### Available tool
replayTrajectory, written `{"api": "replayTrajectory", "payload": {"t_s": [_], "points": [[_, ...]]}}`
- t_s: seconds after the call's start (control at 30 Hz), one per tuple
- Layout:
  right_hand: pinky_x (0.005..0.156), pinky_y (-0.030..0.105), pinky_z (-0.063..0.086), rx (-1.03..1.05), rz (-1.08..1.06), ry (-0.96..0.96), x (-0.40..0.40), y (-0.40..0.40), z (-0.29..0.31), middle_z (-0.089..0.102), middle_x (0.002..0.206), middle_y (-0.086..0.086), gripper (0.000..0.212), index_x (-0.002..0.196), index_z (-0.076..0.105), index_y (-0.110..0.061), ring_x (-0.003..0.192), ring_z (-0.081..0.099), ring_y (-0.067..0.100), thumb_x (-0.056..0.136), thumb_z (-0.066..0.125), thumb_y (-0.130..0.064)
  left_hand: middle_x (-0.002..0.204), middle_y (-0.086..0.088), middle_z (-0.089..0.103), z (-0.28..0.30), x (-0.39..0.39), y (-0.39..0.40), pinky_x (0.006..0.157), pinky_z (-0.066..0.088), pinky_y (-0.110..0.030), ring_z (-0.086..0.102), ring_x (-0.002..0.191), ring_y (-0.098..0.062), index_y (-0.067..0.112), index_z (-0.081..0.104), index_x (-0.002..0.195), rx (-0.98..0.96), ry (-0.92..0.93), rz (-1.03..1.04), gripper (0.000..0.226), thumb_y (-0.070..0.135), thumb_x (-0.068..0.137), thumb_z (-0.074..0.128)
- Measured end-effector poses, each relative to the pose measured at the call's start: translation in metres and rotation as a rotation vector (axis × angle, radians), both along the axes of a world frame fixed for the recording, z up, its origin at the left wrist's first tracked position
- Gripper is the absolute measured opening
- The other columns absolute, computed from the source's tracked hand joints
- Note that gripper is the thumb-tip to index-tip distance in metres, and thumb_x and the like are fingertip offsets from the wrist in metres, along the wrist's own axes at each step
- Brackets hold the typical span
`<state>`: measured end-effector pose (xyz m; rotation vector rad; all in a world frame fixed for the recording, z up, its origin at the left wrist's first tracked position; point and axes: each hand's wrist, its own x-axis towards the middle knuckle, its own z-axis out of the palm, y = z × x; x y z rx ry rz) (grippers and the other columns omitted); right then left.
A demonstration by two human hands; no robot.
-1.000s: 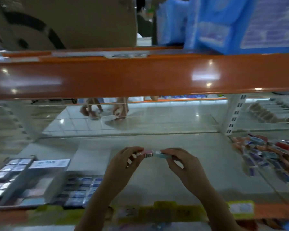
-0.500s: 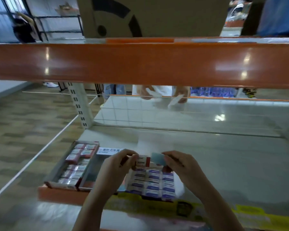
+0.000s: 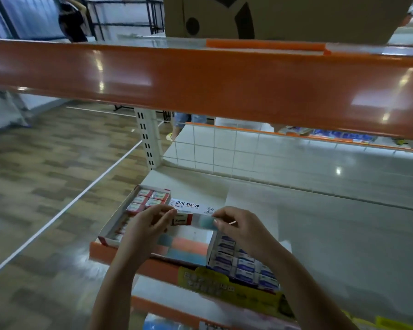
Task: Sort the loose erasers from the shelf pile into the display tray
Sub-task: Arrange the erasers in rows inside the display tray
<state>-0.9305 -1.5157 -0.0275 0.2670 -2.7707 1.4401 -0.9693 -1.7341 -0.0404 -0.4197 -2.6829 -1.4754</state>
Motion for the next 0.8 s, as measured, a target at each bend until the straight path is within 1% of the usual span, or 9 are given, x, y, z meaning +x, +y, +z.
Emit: {"api": "replayTrajectory", "payload": {"t_s": [0.13,0.27,0.33,0.4,0.5,0.57,0.63,0.7,0.8], "points": [[0.074,0.014,0.042,0.053,0.069,0.001,-0.012,-0.010,0.001,0.060,0.095,-0.008,0.019,0.108,0.065,-0.018,0.083,0.053,0.001,0.093,0.054,-0.023,0.071,0.007,0.067,0.001,-0.004,-0.006,0.057,0.043,-0.020,0.059,0.059,0.002,0.040,0.060,0.083,-0.020,-0.004,0.053,0.017,0.025,0.090,0.057],[0.071,0.013,0.041,0.120,0.103,-0.010,-0.021,-0.022,0.003,0.060,0.089,-0.011,0.020,0.108,0.066,-0.016,0.079,0.054,0.000,0.093,0.055,-0.023,0.067,0.009,0.064,-0.001,-0.008,-0.014,0.048,0.040,-0.011,0.056,0.052,0.004,0.032,0.061,0.085,0.002,-0.012,0.069,0.012,0.024,0.091,0.055],[0.069,0.011,0.041,0.168,0.096,-0.009,-0.026,-0.028,0.004,0.062,0.092,-0.008,0.021,0.108,0.066,-0.015,0.081,0.056,0.003,0.093,0.054,-0.022,0.070,0.008,0.065,-0.003,-0.011,-0.018,0.047,0.040,-0.011,0.057,0.054,0.003,0.026,0.063,0.089,0.012,-0.011,0.068,0.010,0.024,0.091,0.054],[0.073,0.015,0.044,0.218,0.090,-0.019,-0.031,-0.033,0.006,0.066,0.098,-0.003,0.021,0.108,0.067,-0.015,0.086,0.058,0.007,0.093,0.054,-0.021,0.073,0.006,0.066,-0.005,-0.015,-0.023,0.049,0.042,-0.011,0.058,0.057,0.003,0.022,0.065,0.091,0.019,-0.022,0.060,0.010,0.023,0.091,0.054],[0.077,0.019,0.046,0.276,0.067,-0.050,-0.040,-0.042,0.010,0.066,0.104,-0.001,0.020,0.108,0.066,-0.015,0.090,0.059,0.009,0.093,0.055,-0.020,0.071,0.007,0.067,-0.009,-0.026,-0.033,0.054,0.044,-0.016,0.059,0.059,0.001,0.027,0.065,0.086,0.045,-0.050,0.004,0.011,0.022,0.091,0.055],[0.074,0.017,0.046,0.306,0.039,-0.079,-0.046,-0.048,0.014,0.066,0.106,-0.001,0.019,0.109,0.065,-0.016,0.090,0.058,0.009,0.092,0.056,-0.021,0.070,0.008,0.068,-0.011,-0.035,-0.042,0.056,0.043,-0.020,0.059,0.058,-0.002,0.030,0.065,0.085,0.049,-0.071,-0.040,0.012,0.024,0.090,0.056],[0.068,0.015,0.043,0.334,0.003,-0.113,-0.050,-0.057,0.015,0.064,0.106,0.000,0.020,0.109,0.064,-0.016,0.089,0.056,0.010,0.092,0.056,-0.021,0.071,0.008,0.068,-0.012,-0.044,-0.053,0.056,0.044,-0.018,0.058,0.059,-0.002,0.030,0.065,0.086,0.026,-0.090,-0.083,0.012,0.024,0.090,0.056],[0.067,0.017,0.046,0.356,-0.038,-0.145,-0.053,-0.069,0.015,0.064,0.105,0.001,0.018,0.107,0.064,-0.016,0.088,0.057,0.012,0.091,0.057,-0.020,0.070,0.009,0.068,-0.013,-0.052,-0.063,0.056,0.044,-0.017,0.058,0.059,-0.001,0.030,0.065,0.087,0.021,-0.110,-0.130,0.012,0.022,0.090,0.057],[0.080,0.028,0.051,0.454,-0.080,-0.177,-0.058,-0.090,0.010,0.064,0.106,0.002,0.017,0.105,0.066,-0.015,0.091,0.059,0.015,0.091,0.057,-0.019,0.069,0.012,0.067,-0.016,-0.066,-0.079,0.058,0.049,-0.033,0.058,0.060,-0.007,0.030,0.065,0.087,0.030,-0.152,-0.171,0.007,0.029,0.087,0.058]]}}
